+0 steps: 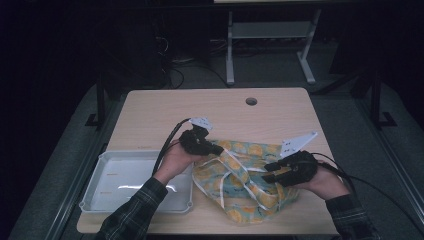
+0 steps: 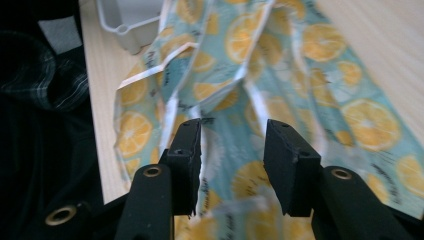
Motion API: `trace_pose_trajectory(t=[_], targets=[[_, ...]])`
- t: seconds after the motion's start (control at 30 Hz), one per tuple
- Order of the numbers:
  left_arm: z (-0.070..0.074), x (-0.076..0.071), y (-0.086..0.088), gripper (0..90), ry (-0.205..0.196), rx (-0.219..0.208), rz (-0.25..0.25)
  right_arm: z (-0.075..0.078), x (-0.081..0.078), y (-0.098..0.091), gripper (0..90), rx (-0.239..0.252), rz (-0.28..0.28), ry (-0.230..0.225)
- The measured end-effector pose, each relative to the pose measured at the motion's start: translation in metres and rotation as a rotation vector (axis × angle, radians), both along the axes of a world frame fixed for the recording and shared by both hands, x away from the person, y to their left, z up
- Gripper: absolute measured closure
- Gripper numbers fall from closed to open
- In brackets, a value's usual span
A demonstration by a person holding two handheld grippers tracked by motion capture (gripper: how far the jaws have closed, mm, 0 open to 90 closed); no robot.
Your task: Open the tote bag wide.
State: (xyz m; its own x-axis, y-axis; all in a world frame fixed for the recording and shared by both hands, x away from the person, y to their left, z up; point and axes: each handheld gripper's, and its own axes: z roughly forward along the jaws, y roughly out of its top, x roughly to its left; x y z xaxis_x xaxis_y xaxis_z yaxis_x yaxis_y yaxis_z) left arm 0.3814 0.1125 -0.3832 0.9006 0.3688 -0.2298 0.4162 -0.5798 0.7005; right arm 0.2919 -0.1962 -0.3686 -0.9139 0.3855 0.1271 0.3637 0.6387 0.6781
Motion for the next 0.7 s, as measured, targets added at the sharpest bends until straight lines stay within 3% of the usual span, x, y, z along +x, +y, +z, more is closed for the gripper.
trace_pose_trajectory(t=[0.53,0.7], targets=[[-0.004,0.002,0.003,90.0,0.012,-0.003,0.014,-0.025,0.006,0.031,65.0,-0.077,0.081,0.043],[-0.004,0.001,0.002,90.0,0.014,-0.003,0.014,-0.030,0.006,0.037,79.5,-0.097,0.106,0.044]])
